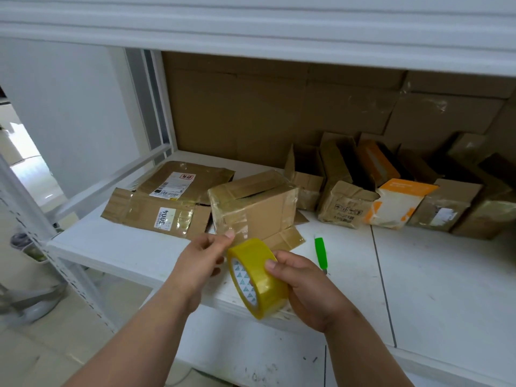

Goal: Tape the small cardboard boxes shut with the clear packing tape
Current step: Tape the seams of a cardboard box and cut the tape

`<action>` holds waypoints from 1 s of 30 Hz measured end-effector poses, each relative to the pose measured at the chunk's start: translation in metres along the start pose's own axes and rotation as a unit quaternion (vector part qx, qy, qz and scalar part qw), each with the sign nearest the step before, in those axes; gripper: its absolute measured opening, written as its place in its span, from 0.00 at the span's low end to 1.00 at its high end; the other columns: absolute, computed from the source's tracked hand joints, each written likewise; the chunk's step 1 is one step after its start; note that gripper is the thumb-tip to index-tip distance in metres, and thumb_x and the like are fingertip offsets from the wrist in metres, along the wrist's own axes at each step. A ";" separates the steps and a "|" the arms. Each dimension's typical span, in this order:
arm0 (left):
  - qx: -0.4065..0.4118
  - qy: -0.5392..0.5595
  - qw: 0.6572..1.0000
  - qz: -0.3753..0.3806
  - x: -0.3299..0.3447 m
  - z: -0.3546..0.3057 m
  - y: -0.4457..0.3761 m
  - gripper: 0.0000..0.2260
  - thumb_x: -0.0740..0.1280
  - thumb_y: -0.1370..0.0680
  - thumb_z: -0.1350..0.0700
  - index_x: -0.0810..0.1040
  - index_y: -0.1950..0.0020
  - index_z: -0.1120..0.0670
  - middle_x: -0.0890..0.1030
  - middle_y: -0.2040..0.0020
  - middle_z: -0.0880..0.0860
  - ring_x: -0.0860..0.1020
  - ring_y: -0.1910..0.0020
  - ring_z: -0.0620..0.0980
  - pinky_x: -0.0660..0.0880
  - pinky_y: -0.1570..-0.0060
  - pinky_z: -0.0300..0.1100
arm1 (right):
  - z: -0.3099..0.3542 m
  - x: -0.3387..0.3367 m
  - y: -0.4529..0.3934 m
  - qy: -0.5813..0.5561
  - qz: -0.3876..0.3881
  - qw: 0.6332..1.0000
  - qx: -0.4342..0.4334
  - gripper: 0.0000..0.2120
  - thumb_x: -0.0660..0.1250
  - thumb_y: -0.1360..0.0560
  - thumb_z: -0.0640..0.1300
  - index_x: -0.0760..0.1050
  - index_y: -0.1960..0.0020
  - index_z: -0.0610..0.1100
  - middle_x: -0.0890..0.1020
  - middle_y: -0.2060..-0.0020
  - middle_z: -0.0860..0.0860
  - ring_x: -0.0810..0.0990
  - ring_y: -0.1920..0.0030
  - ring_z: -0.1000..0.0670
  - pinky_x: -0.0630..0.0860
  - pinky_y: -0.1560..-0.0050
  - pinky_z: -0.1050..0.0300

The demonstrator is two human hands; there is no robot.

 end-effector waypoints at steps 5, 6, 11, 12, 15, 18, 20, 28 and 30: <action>-0.046 0.070 0.996 0.023 0.010 -0.001 0.012 0.10 0.72 0.25 0.48 0.80 0.52 0.54 0.83 0.54 0.54 0.80 0.53 0.53 0.76 0.53 0.45 | 0.007 -0.003 -0.001 0.070 0.018 0.997 -0.010 0.11 0.68 0.23 0.46 0.81 0.44 0.43 0.83 0.45 0.39 0.81 0.47 0.45 0.76 0.39 0.46; -0.050 0.080 0.995 0.018 0.011 -0.002 0.013 0.09 0.72 0.24 0.49 0.80 0.52 0.54 0.83 0.55 0.54 0.80 0.54 0.53 0.76 0.53 0.46 | 0.007 -0.006 -0.002 0.083 0.021 0.996 -0.007 0.13 0.68 0.24 0.48 0.81 0.44 0.43 0.84 0.45 0.40 0.82 0.47 0.45 0.76 0.38 0.46; -0.040 0.094 0.995 -0.014 0.017 -0.006 0.018 0.06 0.71 0.23 0.52 0.80 0.55 0.54 0.83 0.61 0.51 0.79 0.58 0.50 0.75 0.56 0.44 | 0.006 -0.037 -0.017 0.146 -0.076 0.986 0.005 0.13 0.63 0.19 0.48 0.81 0.43 0.42 0.84 0.51 0.47 0.80 0.50 0.48 0.74 0.45 0.55; -0.037 0.093 0.995 -0.022 0.018 -0.006 0.019 0.06 0.71 0.23 0.52 0.80 0.55 0.54 0.83 0.61 0.51 0.79 0.58 0.50 0.76 0.55 0.44 | 0.005 -0.049 -0.022 0.231 -0.126 0.965 0.001 0.11 0.62 0.19 0.44 0.80 0.42 0.44 0.83 0.48 0.49 0.79 0.48 0.49 0.73 0.45 0.57; -0.033 0.099 0.994 -0.042 0.020 -0.005 0.020 0.08 0.71 0.23 0.50 0.81 0.54 0.54 0.83 0.58 0.51 0.79 0.55 0.51 0.76 0.52 0.45 | 0.003 -0.078 -0.033 0.608 -0.153 0.779 0.013 0.26 0.57 0.23 0.35 0.71 0.29 0.53 0.70 0.32 0.50 0.69 0.33 0.46 0.65 0.34 0.51; -0.028 0.107 0.993 -0.044 0.025 -0.004 0.025 0.14 0.73 0.27 0.45 0.82 0.52 0.54 0.84 0.57 0.51 0.80 0.54 0.50 0.77 0.51 0.46 | -0.004 -0.092 -0.037 0.686 -0.129 0.716 -0.004 0.32 0.57 0.25 0.33 0.66 0.25 0.55 0.60 0.24 0.51 0.60 0.28 0.44 0.61 0.31 0.48; -0.021 0.107 0.993 -0.037 0.029 -0.004 0.027 0.19 0.75 0.35 0.41 0.82 0.53 0.54 0.84 0.59 0.49 0.80 0.54 0.49 0.77 0.48 0.47 | -0.001 -0.100 -0.040 0.677 -0.123 0.725 -0.021 0.31 0.56 0.25 0.30 0.68 0.26 0.51 0.61 0.24 0.49 0.60 0.28 0.43 0.63 0.30 0.51; -0.018 0.143 0.988 -0.046 0.035 -0.001 0.028 0.13 0.74 0.29 0.50 0.82 0.50 0.56 0.83 0.62 0.49 0.79 0.53 0.50 0.75 0.52 0.44 | 0.010 -0.126 -0.058 0.710 -0.087 0.699 0.004 0.19 0.66 0.26 0.34 0.79 0.36 0.45 0.70 0.34 0.45 0.73 0.38 0.45 0.73 0.36 0.56; -0.020 0.140 0.989 -0.051 0.034 -0.001 0.026 0.13 0.74 0.29 0.50 0.82 0.49 0.56 0.82 0.59 0.51 0.78 0.51 0.52 0.75 0.52 0.44 | 0.017 -0.125 -0.058 0.736 -0.083 0.671 0.018 0.18 0.65 0.25 0.35 0.78 0.37 0.46 0.71 0.38 0.45 0.75 0.42 0.45 0.75 0.39 0.54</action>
Point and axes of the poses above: each hand's wrist, its own y-axis away from the middle knuckle, its own x-axis out of the palm, z = x × y, the point moved 2 cm from there along -y, towards the middle knuckle
